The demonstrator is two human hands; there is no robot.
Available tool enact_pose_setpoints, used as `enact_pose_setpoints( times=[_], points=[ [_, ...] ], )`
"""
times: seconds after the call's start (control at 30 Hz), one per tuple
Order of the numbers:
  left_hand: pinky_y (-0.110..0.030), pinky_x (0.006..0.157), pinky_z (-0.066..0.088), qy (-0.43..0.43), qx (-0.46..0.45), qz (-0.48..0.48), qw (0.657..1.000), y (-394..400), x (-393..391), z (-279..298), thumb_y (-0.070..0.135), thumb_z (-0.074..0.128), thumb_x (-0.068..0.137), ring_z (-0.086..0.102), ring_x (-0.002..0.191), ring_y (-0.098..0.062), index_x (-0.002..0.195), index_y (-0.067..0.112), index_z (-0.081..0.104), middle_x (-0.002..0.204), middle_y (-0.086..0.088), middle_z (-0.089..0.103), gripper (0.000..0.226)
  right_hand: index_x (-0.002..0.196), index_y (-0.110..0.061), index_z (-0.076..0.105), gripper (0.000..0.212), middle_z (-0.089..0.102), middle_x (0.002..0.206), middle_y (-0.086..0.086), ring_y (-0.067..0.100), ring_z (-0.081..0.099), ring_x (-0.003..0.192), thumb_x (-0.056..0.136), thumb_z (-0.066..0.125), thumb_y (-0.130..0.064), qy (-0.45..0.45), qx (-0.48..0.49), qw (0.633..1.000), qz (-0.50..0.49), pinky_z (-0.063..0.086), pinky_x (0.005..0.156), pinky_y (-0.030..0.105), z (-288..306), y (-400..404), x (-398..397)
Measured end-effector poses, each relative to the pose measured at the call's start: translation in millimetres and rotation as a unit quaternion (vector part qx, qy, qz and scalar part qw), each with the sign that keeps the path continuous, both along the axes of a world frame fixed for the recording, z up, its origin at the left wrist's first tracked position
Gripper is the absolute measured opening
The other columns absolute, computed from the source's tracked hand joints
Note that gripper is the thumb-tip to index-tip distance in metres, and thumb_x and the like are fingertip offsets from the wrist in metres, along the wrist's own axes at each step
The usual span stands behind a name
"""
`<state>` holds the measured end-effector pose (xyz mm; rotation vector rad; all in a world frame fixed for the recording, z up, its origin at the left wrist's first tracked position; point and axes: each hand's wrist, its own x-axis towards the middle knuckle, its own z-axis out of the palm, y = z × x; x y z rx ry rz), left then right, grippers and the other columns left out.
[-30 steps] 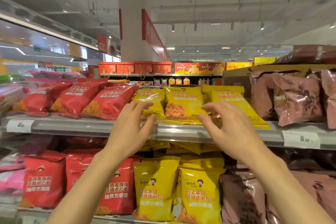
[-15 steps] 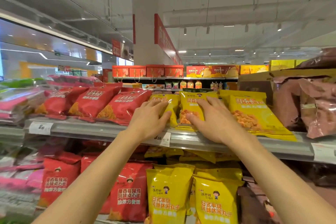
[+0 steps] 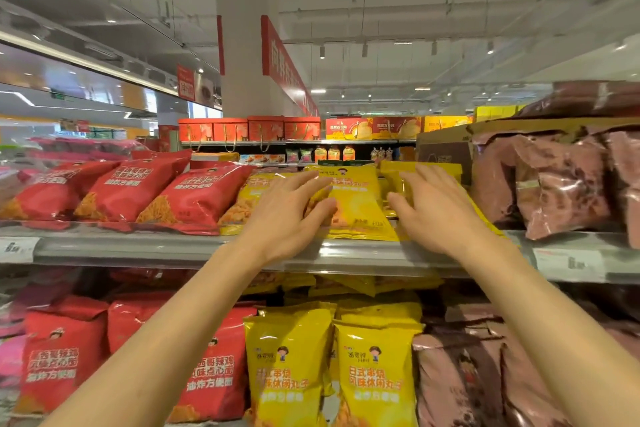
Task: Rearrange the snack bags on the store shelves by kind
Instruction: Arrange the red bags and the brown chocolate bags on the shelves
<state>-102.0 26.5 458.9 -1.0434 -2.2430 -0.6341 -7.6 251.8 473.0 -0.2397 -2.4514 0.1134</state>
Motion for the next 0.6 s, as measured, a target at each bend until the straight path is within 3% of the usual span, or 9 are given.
enact_pose_setpoints(
  times=[0.1,0.23,0.33,0.47,0.6],
  points=[
    [-0.054,0.120,0.032,0.004,-0.030,0.007,1.000,11.8,-0.2,-5.7,0.063,0.033,0.098,0.040,0.147,-0.023,0.152,0.030,0.049,0.159,0.004,0.047,0.066,0.152,-0.017,0.040,0.062,0.035,0.159,0.010,0.033,0.025,0.149,0.103,0.035,-0.055,-0.035,-0.033,0.998,-0.034,0.027,0.119,0.056,-6.0,20.2,10.0],
    [-0.053,0.121,0.028,0.012,-0.036,0.032,0.999,14.2,-2.9,-9.6,0.064,0.028,0.096,0.037,0.149,-0.023,0.153,0.033,0.047,0.161,0.006,0.044,0.068,0.160,-0.015,0.023,0.068,0.016,0.169,0.013,0.035,0.008,0.156,0.105,0.031,-0.053,-0.051,-0.063,0.996,-0.020,0.019,0.123,0.054,-10.6,14.5,8.9],
    [-0.050,0.123,0.026,0.023,-0.032,0.039,0.998,13.3,-3.1,-11.8,0.062,0.027,0.097,0.036,0.149,-0.025,0.153,0.032,0.048,0.161,0.005,0.044,0.067,0.161,-0.016,0.019,0.066,0.012,0.170,0.011,0.034,0.004,0.157,0.106,0.028,-0.053,-0.053,-0.056,0.997,-0.033,0.017,0.122,0.053,-10.9,6.8,5.8],
    [-0.051,0.120,0.030,0.050,-0.006,0.041,0.998,10.5,-5.3,-16.7,0.062,0.028,0.097,0.040,0.146,-0.027,0.149,0.029,0.054,0.157,0.002,0.049,0.067,0.160,-0.018,0.024,0.064,0.011,0.170,0.011,0.031,0.003,0.157,0.106,0.031,-0.052,0.006,-0.034,0.999,-0.002,0.007,0.127,0.048,-20.6,5.9,9.5],
    [-0.052,0.115,0.035,0.066,0.050,0.030,0.996,18.6,5.6,-17.3,0.048,0.044,0.097,0.045,0.141,-0.031,0.142,0.020,0.062,0.151,-0.006,0.056,0.056,0.158,-0.017,0.031,0.060,0.013,0.170,0.010,0.026,0.004,0.158,0.107,0.038,-0.048,0.095,0.031,0.994,0.041,0.007,0.128,0.045,-29.7,12.1,24.6]
  ],
)
